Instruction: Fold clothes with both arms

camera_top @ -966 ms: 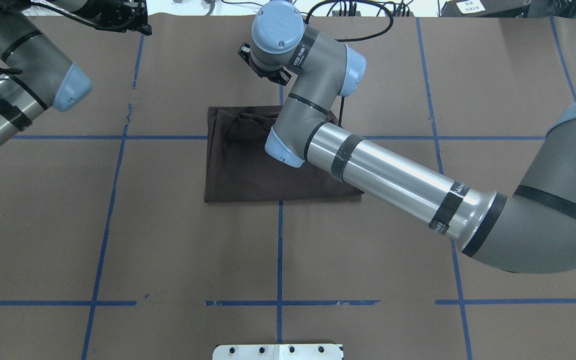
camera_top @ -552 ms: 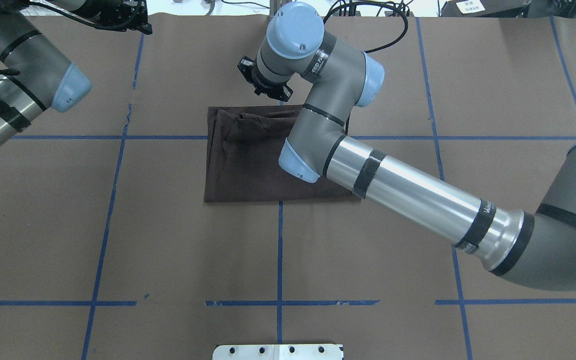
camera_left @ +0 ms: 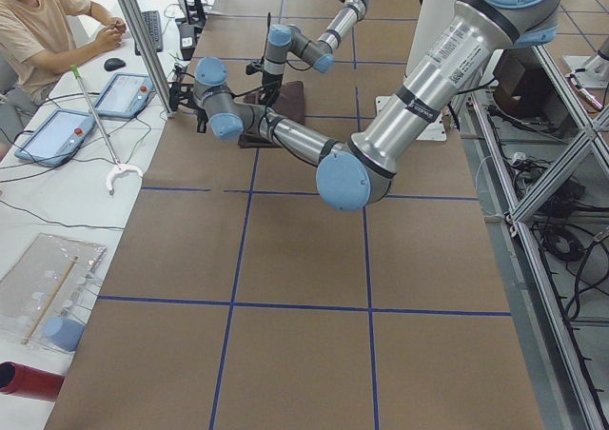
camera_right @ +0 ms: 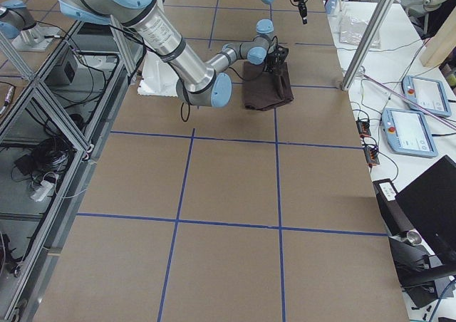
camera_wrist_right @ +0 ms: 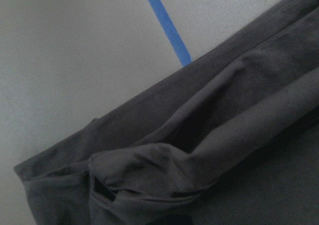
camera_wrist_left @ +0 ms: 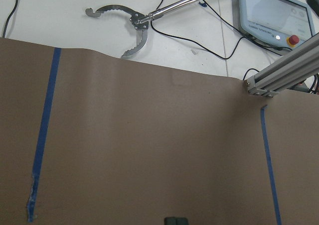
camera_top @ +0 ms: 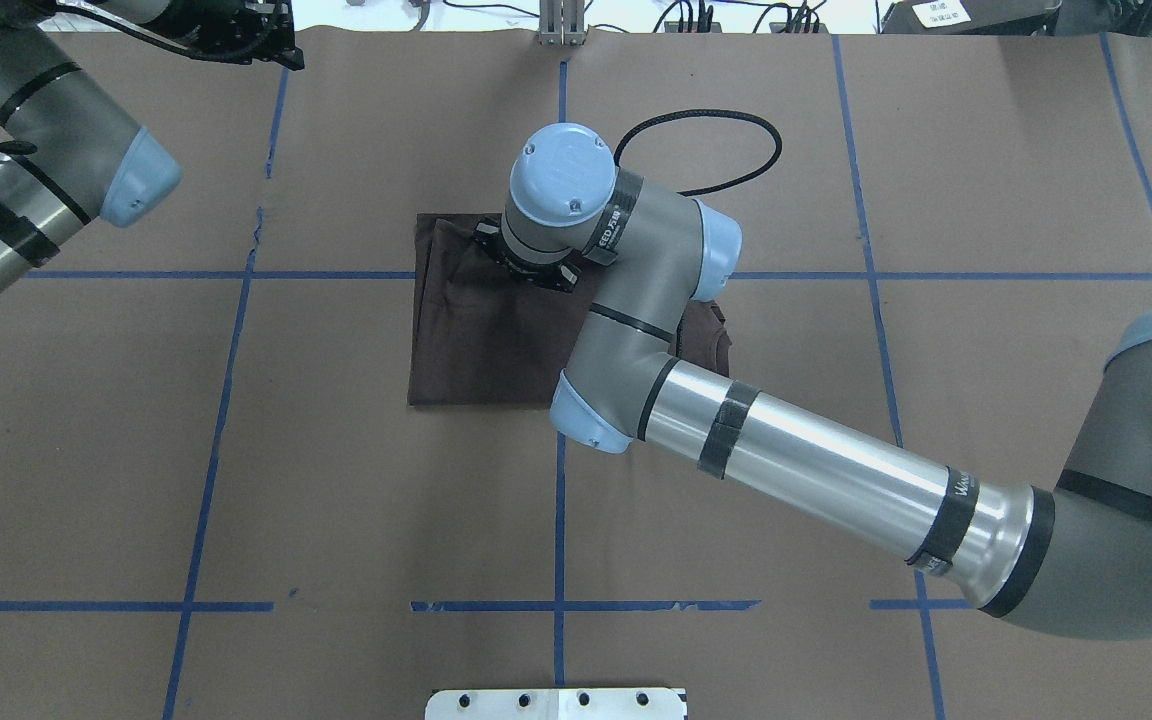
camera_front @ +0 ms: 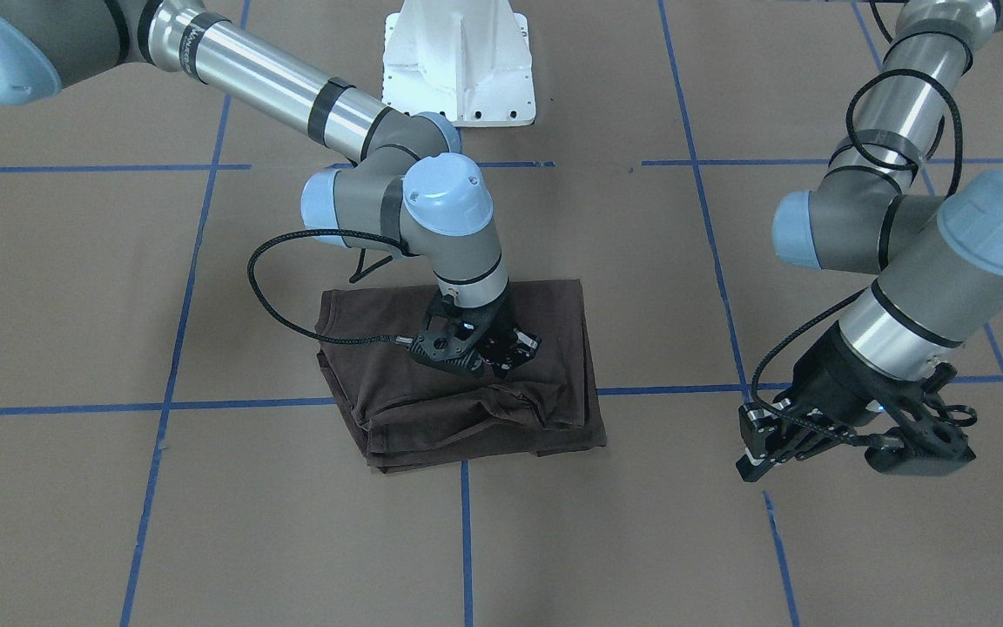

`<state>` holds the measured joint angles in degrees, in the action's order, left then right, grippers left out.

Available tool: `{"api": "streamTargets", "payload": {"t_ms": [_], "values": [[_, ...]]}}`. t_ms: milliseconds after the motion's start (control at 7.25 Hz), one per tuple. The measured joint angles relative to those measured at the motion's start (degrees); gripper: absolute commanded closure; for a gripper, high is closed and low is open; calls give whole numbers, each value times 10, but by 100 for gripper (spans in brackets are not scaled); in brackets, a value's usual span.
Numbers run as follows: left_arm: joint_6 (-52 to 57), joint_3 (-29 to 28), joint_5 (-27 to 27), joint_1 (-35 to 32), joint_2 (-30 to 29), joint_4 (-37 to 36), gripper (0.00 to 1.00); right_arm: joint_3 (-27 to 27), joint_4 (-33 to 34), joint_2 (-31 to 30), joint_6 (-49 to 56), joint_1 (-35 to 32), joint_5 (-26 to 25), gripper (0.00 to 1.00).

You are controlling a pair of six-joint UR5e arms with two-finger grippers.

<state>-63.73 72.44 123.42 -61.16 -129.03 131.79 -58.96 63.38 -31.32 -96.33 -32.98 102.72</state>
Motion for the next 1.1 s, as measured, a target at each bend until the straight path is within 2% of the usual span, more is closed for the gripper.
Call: {"api": "streamTargets", "payload": {"t_ms": [276, 690, 1104], "values": [[0, 11, 1, 0, 1, -9, 100, 58, -17, 22, 11, 0, -33, 100], [0, 15, 0, 0, 2, -14, 100, 145, -91, 44, 20, -34, -54, 100], [0, 23, -2, 1, 12, -13, 100, 171, -123, 54, 64, -102, -28, 100]]}}
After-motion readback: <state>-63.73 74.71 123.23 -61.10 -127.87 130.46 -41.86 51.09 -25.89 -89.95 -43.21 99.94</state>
